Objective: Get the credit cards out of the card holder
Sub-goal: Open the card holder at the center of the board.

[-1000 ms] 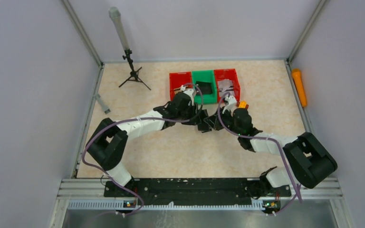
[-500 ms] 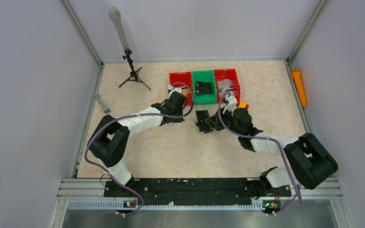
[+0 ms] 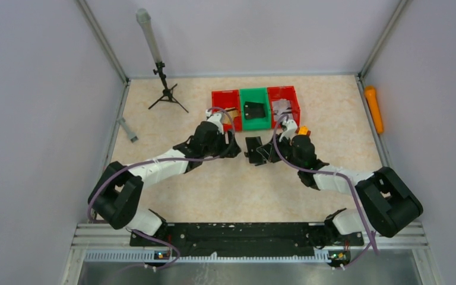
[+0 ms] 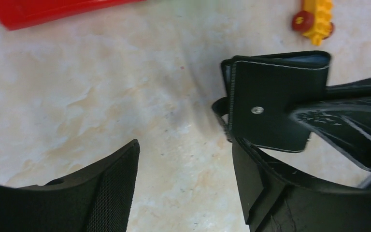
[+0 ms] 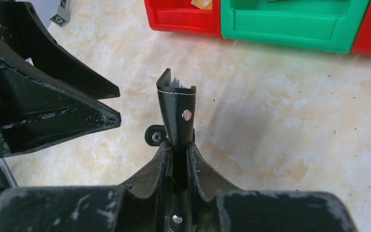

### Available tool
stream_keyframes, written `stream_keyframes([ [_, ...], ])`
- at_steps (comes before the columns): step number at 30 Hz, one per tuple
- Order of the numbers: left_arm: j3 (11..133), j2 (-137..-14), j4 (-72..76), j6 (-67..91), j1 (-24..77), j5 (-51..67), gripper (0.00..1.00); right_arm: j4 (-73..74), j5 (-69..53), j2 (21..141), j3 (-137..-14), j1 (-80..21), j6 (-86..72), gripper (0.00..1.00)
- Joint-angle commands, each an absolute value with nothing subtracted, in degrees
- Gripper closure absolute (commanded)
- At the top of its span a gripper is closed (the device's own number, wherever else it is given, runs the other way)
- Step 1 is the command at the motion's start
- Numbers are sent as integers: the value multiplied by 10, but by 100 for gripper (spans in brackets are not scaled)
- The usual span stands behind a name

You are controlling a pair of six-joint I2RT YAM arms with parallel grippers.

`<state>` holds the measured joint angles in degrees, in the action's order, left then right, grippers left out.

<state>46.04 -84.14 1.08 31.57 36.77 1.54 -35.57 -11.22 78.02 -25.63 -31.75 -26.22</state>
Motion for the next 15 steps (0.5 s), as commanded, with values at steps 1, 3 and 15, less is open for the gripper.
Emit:
stream_keyframes([
  [1, 467, -850, 106, 316, 364, 124, 27, -398, -120, 761, -262, -316, -271, 100],
  [3, 480, -873, 106, 321, 364, 152, 28, -408, -132, 761, -260, -316, -271, 100],
  [15, 512, -929, 82, 338, 348, 187, 79, -423, -151, 762, -256, -316, -276, 100],
])
